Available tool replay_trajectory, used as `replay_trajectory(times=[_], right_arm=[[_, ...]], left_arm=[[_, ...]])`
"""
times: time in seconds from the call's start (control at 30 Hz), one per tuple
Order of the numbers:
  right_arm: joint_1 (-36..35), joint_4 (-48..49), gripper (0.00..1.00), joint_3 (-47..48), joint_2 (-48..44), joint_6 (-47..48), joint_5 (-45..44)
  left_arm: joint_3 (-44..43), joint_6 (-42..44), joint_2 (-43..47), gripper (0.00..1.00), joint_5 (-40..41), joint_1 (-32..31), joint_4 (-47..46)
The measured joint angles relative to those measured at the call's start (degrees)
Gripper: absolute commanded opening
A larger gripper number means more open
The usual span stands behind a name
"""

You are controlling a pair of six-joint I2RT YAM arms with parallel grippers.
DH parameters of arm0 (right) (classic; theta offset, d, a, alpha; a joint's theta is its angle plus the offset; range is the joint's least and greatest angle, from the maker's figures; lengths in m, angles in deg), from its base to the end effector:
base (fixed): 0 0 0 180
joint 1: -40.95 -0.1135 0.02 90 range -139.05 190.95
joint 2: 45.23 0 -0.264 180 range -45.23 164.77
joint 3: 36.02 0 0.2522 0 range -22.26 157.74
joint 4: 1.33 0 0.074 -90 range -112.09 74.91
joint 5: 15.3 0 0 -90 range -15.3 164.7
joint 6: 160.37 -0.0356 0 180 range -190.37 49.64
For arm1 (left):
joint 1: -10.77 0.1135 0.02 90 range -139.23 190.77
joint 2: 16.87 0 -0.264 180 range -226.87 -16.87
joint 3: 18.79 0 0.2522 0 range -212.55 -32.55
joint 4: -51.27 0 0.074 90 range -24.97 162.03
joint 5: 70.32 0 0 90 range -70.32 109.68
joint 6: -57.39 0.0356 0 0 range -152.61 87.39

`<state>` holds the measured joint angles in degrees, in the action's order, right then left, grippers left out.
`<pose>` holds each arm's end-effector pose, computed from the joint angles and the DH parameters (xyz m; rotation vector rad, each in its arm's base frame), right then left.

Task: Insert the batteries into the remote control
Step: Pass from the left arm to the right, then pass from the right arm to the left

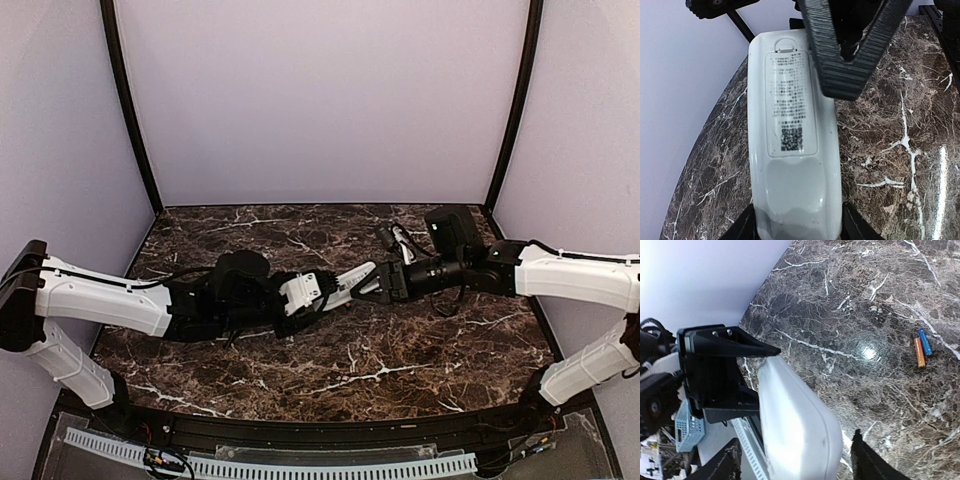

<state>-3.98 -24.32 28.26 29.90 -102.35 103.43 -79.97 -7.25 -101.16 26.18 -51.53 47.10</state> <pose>0.1913 0.2150 0.2626 -0.5872 2.3112 1.2578 0.1566 -0.2895 0.2417 1.2676 1.4324 -0.3294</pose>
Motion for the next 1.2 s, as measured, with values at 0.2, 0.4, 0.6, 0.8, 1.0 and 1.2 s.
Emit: replay_trajectory(times=[0.2, 0.4, 0.6, 0.8, 1.0, 1.2], right_arm=[[0.0, 3.2, 0.43, 0.8, 1.8, -0.1, 2.5], [0.0, 4.3, 0.22, 1.6, 3.5, 0.1, 4.0], [0.0, 5.6, 0.00, 2.4, 4.3, 0.1, 7.0], [0.5, 6.1, 0.00, 2.4, 4.5, 0.8, 9.0], [0.3, 6.7, 0.00, 2.4, 4.3, 4.0, 12.5], [0.3, 6.7, 0.00, 2.4, 4.1, 5.4, 13.6]], left_arm=[[0.1, 1.1, 0.0, 0.00, 0.2, -0.1, 0.0], [0.3, 1.5, 0.0, 0.00, -0.1, -0.2, -0.2], [1.2, 1.9, 0.6, 0.01, 0.3, -0.2, -0.9], [1.3, 1.8, 0.8, 0.61, 0.4, -0.2, -1.1], [1.3, 0.9, 0.9, 0.61, 0.3, -0.3, -2.2], [1.3, 0.0, 0.9, 0.48, -0.1, -0.5, -2.4]])
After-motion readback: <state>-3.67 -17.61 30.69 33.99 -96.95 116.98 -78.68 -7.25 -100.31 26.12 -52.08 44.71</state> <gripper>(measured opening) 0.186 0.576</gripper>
